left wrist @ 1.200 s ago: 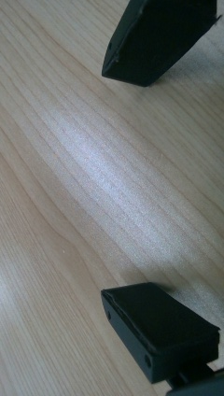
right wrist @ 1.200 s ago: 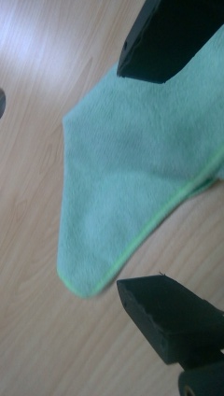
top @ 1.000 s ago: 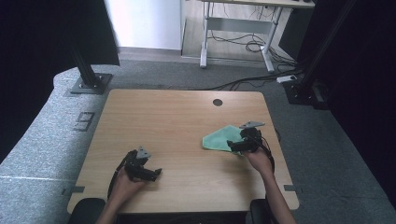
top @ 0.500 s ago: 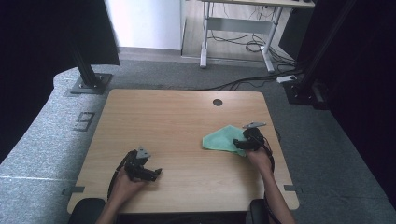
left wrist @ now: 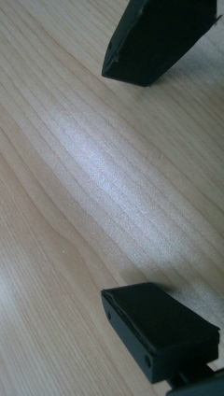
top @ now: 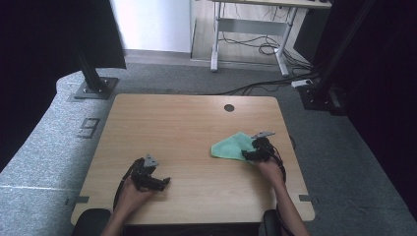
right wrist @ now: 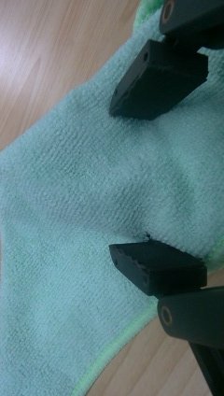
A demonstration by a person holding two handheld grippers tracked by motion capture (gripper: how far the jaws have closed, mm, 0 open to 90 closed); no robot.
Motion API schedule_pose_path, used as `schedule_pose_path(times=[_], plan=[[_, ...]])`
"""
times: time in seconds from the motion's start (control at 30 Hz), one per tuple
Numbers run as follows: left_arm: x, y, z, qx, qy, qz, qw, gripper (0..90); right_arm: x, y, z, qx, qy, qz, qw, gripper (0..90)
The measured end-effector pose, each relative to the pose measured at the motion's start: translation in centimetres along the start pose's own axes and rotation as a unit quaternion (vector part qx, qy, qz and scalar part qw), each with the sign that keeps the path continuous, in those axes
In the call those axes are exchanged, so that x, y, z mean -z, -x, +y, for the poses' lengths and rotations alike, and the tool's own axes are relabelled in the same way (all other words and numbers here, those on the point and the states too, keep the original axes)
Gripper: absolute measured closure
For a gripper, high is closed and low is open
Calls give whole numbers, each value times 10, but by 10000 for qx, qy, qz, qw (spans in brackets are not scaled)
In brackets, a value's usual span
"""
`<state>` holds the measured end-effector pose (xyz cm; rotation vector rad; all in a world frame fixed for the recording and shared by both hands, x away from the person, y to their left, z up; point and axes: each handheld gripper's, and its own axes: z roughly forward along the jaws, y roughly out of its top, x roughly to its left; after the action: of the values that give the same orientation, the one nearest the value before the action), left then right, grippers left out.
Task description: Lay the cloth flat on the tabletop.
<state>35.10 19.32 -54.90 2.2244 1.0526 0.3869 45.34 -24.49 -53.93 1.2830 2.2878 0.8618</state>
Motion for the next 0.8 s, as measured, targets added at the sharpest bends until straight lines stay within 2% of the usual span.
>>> schedule_pose_path(times=[0.3,0.47,0.8], plan=[[0,0,0,0,1,-1,10000,0,-8,-25,9,257,44,240,9994,274],[0,0,0,0,-3,1,10000,0,-14,-42,16,421,37,377,9984,236],[0,0,0,0,-4,1,10000,0,-25,-73,30,599,22,579,9965,229]])
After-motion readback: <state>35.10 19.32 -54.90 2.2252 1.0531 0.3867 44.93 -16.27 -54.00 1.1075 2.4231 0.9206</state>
